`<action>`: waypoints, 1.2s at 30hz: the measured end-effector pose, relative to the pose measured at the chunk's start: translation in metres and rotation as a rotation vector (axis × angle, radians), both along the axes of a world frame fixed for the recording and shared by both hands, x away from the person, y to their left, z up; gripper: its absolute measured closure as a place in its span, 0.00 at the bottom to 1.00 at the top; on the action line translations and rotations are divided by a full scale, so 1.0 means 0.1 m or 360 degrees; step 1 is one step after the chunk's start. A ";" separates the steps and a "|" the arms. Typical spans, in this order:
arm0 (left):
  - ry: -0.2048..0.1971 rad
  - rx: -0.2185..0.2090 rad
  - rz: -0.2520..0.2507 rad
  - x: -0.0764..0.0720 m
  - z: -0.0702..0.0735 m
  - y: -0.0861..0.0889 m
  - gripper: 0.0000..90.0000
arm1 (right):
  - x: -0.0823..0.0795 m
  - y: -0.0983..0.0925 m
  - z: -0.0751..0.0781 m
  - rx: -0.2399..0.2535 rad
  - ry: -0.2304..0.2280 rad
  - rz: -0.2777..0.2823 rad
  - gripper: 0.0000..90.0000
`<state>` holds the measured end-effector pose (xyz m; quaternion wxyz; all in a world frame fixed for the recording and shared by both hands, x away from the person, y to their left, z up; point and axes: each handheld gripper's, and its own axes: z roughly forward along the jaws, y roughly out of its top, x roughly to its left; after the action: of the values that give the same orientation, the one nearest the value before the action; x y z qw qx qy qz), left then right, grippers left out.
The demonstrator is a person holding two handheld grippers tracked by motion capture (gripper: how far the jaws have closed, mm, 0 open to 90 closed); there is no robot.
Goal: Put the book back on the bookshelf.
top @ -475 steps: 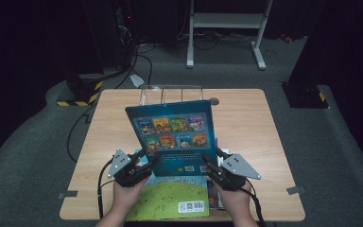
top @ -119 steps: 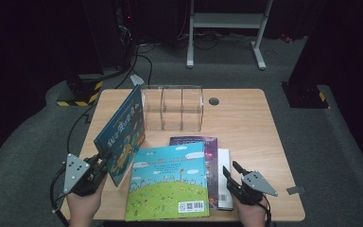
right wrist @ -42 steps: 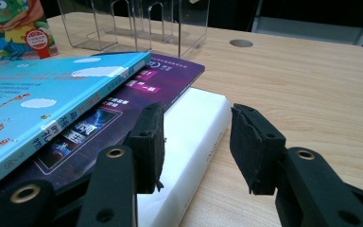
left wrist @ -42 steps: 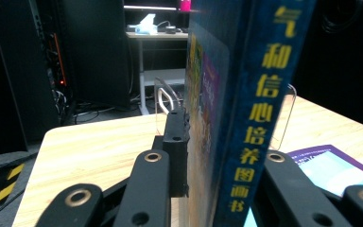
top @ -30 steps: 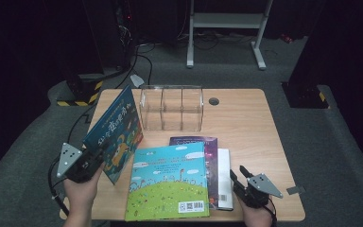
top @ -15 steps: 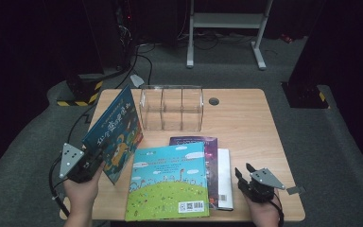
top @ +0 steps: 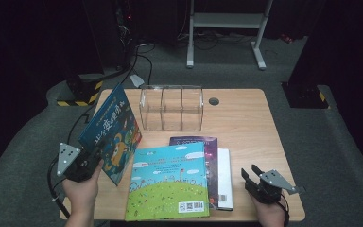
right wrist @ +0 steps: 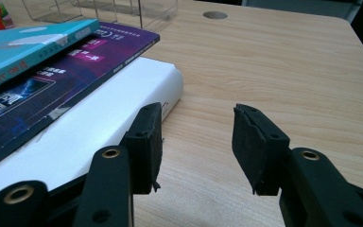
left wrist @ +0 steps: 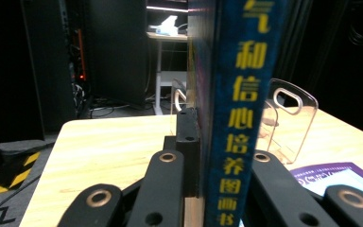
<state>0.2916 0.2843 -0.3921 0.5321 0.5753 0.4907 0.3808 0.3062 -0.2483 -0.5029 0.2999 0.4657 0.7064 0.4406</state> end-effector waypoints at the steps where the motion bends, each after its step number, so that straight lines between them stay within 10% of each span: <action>1: -0.0008 -0.0006 0.0008 0.00 0.01 -0.01 0.92 | 0.00 0.00 0.00 0.0011 0.0000 0.0004 0.59; 23: -0.0074 0.0008 -0.0050 0.07 0.49 -0.11 0.92 | -0.03 -0.03 0.02 0.0059 -0.0001 -0.0017 0.59; 36: -0.0112 0.0036 -0.0058 0.40 0.66 -0.45 0.92 | -0.05 -0.05 0.02 0.0056 -0.0012 -0.0018 0.60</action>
<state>0.3319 0.2392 -0.3258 0.5493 0.5766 0.4568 0.3964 0.3016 -0.2532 -0.5006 0.2968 0.4733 0.6947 0.4530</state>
